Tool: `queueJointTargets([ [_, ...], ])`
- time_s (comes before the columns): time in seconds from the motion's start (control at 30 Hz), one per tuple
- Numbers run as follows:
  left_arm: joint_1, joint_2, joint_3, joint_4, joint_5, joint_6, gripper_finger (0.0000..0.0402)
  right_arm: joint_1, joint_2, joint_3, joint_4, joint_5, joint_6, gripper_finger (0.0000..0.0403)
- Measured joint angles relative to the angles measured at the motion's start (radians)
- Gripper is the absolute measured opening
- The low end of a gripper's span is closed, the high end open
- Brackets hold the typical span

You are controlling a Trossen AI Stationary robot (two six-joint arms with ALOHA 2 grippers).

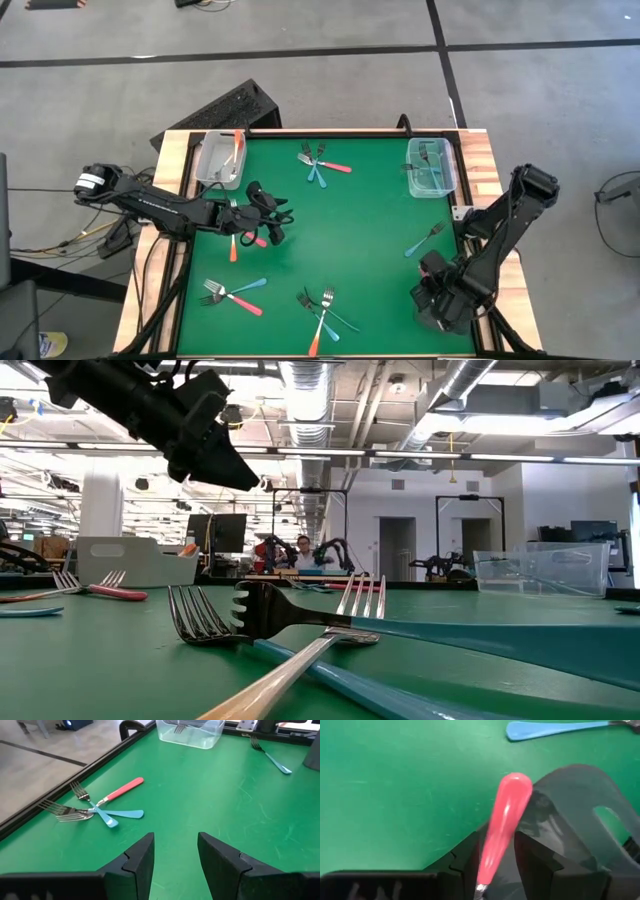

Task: Sort silverware by color (type)
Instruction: Put the pink fork into the black bin

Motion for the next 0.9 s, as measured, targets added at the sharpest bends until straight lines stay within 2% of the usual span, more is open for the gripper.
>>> queueJointTargets([
  [0.27, 0.0, 0.0, 0.0, 0.001, -0.002, 0.001, 0.0139, -0.001, 0.076, 0.0, 0.022, -0.04, -0.015, 0.0132],
  [0.5, 0.0, 0.0, 0.0, 0.003, -0.003, 0.001, 0.0139, 0.013, 0.064, 0.0, 0.019, -0.109, 0.029, 0.0072],
  [0.73, 0.0, 0.0, 0.0, 0.003, -0.003, 0.001, 0.0139, 0.112, -0.007, 0.0, -0.045, -0.108, 0.189, 0.0072],
  [0.9, 0.0, 0.0, 0.0, 0.003, -0.023, 0.001, 0.0139, 0.179, -0.021, 0.001, -0.106, -0.114, 0.249, 0.0095],
])
